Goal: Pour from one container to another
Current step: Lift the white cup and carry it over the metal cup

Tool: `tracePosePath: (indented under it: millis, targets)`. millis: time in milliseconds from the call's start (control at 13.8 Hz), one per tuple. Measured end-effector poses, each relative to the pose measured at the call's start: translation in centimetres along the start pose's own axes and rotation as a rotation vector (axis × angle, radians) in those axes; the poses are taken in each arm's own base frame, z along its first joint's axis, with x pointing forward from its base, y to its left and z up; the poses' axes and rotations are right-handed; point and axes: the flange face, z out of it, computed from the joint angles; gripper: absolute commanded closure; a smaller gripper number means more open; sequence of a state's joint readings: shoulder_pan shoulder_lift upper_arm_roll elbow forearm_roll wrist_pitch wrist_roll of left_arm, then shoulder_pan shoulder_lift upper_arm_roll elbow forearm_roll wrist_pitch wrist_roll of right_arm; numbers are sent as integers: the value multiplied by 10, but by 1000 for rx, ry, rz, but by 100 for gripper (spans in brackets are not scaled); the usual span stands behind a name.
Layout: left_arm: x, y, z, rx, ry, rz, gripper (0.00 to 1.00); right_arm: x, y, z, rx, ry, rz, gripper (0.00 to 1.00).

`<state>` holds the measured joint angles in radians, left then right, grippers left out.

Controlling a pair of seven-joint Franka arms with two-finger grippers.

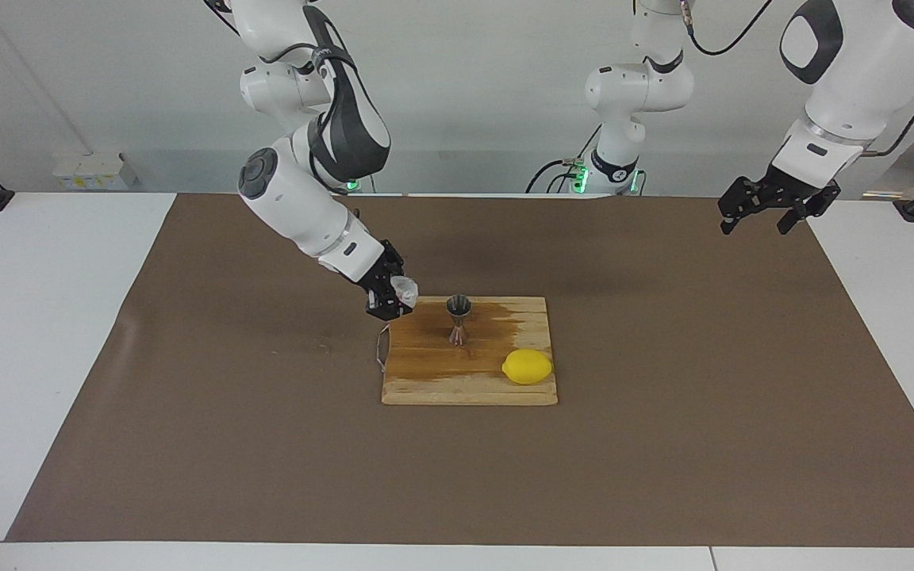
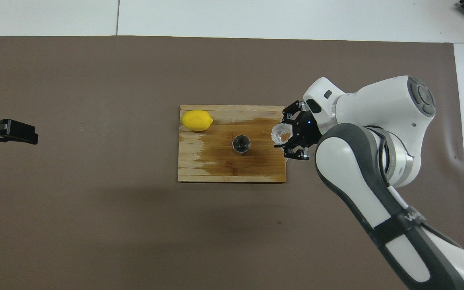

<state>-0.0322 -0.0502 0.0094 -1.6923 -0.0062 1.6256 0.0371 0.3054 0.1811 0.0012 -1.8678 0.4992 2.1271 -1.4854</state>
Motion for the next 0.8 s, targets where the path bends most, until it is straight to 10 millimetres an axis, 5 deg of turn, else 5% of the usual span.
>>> tracePosePath:
  millis: [579,797]
  targets:
    - [0,-4,0,0,0,-7,0,95,-29,22,-127,-263,-146,90]
    - [0,-3,0,0,0,-6,0,112,-40,31,-161,-365,-238,90]
